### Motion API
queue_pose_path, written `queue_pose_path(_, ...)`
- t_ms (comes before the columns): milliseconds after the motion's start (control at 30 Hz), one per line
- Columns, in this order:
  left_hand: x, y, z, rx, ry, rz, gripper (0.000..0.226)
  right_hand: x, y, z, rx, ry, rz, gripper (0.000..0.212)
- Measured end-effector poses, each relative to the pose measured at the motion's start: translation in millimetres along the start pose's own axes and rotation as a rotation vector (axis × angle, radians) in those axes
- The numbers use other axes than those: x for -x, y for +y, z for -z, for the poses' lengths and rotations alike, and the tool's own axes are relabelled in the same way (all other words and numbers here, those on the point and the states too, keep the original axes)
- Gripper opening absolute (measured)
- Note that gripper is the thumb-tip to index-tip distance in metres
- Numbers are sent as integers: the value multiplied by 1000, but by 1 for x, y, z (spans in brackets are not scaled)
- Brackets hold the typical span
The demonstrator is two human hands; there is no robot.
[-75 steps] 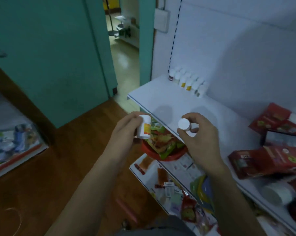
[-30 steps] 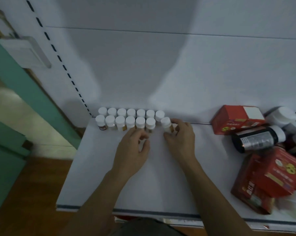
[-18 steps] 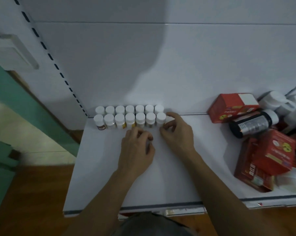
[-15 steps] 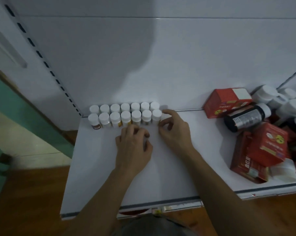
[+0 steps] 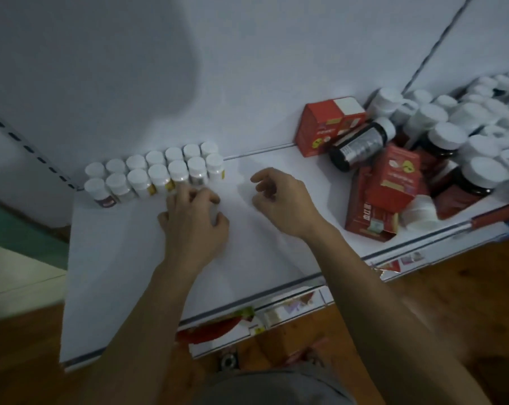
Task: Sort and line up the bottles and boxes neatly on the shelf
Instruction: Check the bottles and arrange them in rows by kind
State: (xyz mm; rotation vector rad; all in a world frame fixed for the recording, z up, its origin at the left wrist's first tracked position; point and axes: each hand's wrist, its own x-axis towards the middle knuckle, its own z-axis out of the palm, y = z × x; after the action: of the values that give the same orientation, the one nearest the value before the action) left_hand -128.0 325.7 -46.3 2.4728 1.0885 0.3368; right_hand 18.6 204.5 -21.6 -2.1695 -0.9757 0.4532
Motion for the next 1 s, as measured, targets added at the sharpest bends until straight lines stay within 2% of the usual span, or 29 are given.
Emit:
queue_pose_path(67, 6, 26, -1, -30, -74, -15, 27, 26, 7, 31, 155, -78, 67, 33)
queue_pose_path(100, 8, 42, -3, -5, -102, -35, 26, 40, 11, 50, 187, -65, 107, 33)
queue_pose_path(233, 18, 113, -11, 318, -87, -155, 19, 95, 32, 132, 138, 225, 222, 24)
queue_pose_path(300, 21, 156, -20, 431, -74, -174, 17, 118, 55, 171, 142, 314, 226, 18)
queue_pose_path(367, 28, 197, -29, 530, -61, -189, 23, 135, 83, 200, 163, 305, 180, 14)
queue_pose_path(433, 36, 234, -38, 588, -75, -232, 38, 145, 111, 217, 175, 275, 147, 15)
queue_pose_path(533, 43, 270, -56, 477, -119, -278, 54, 151, 139, 222, 147, 199, 131, 16)
queue_pose_path(633, 42, 273, -67, 384, -50, -246, 48, 149, 148, 216, 94, 124, 150, 14)
queue_pose_path(767, 44, 245, -51, 528, 47, -94, 34, 133, 138, 201, 108, 74, 202, 16)
queue_pose_path(867, 40, 220, -29, 574, 137, -61, 31, 115, 117, 178, 211, 39, 180, 41)
queue_pose_path(933, 33, 206, -13, 560, 165, -81, 31, 105, 100, 156, 323, -24, 117, 60)
queue_pose_path(1000, 24, 194, -1, 559, 173, -112, 31, 93, 87, 135, 436, -83, 26, 70)
